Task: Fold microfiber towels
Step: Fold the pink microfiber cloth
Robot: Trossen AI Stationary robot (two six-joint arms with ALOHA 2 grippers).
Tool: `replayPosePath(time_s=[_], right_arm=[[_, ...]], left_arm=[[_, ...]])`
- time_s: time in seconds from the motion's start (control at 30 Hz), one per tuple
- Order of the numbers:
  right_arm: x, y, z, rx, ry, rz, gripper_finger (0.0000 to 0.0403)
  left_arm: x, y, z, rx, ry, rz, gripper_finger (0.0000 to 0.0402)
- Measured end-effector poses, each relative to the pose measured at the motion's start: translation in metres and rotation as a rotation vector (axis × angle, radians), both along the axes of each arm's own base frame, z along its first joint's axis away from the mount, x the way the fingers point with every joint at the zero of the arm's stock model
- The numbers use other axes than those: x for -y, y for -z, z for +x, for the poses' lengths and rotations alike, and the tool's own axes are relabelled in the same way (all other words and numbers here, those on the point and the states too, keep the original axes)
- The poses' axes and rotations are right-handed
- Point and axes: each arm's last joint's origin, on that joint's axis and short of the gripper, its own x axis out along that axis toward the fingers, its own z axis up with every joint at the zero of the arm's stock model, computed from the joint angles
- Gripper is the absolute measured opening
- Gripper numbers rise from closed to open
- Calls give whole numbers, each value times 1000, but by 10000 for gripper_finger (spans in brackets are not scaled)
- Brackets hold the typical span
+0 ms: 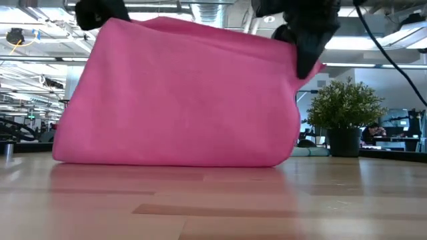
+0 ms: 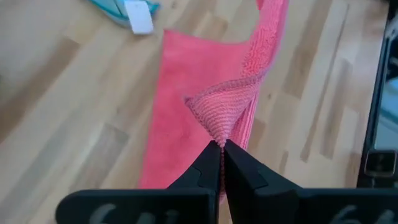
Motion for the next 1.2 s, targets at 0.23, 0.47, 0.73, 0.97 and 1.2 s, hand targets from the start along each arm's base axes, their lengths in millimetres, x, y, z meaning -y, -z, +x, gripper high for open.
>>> replayPosePath(time_s=[0.23, 0.47, 0.73, 0.97, 1.2], right_arm=[[-24, 16, 11, 5, 36, 129, 1], [-42, 36, 22, 1, -3, 220, 1], [-32, 50, 32, -28, -5, 217, 1], [1, 50, 42, 7, 15, 159, 1], [27, 64, 56, 12, -11, 158, 1]], left_arm=[[33, 26, 7, -137, 68, -60, 0], [69, 56, 9, -239, 65, -99, 0], [83, 69, 10, -266, -32, -152, 0], [74, 80, 9, -347, -190, -124, 0], [65, 86, 14, -394, -316, -145, 0]])
